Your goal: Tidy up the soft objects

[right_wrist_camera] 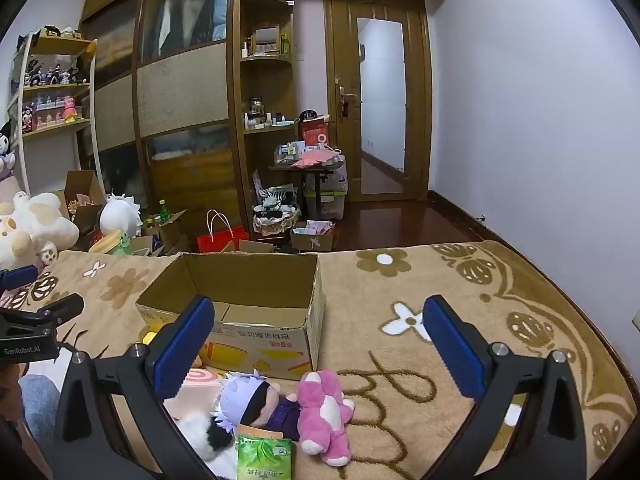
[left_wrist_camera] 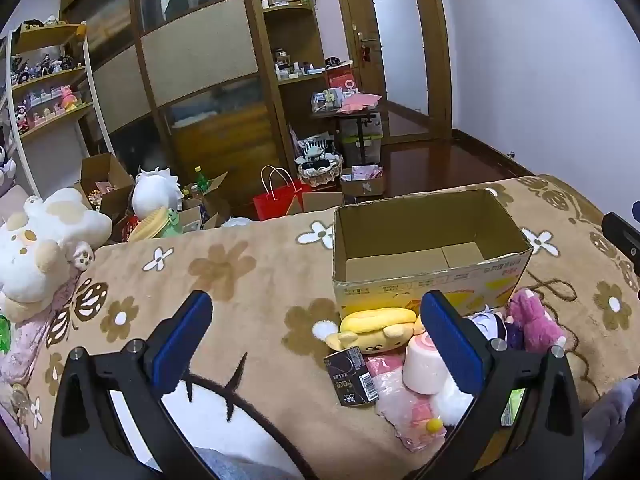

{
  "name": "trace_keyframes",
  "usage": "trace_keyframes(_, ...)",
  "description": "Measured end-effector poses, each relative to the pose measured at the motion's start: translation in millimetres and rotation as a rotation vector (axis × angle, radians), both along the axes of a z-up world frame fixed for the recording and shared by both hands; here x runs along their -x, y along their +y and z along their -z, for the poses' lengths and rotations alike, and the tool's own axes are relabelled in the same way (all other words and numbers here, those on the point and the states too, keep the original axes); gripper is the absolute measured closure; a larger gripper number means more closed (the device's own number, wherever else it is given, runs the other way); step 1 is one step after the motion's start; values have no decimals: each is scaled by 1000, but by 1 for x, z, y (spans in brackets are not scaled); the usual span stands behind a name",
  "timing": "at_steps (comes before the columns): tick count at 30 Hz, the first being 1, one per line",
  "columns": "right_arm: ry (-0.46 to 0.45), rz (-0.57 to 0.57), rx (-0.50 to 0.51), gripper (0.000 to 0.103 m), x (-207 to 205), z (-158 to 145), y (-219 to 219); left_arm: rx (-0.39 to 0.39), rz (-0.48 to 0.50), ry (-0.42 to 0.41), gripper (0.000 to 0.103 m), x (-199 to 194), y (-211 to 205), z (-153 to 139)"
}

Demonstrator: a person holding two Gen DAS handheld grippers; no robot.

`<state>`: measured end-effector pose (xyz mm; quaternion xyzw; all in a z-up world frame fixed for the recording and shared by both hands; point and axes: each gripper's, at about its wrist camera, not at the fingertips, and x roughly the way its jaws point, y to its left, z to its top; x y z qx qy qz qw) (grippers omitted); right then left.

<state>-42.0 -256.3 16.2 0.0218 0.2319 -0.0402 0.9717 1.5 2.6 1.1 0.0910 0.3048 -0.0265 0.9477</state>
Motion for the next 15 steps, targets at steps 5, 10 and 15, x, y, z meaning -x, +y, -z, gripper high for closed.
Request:
trace_keyframes(5, -2, 1, -1, 0, 1, 0, 0, -1, -1, -2, 0, 0, 0, 0)
trace_keyframes(10, -3, 3, 0, 0, -1, -3, 0, -1, -1, -3, 0, 0, 0, 0)
trace_keyframes(15, -2, 9, -1, 0, -2, -1, 1, 3, 0, -3, 0, 1, 0, -1)
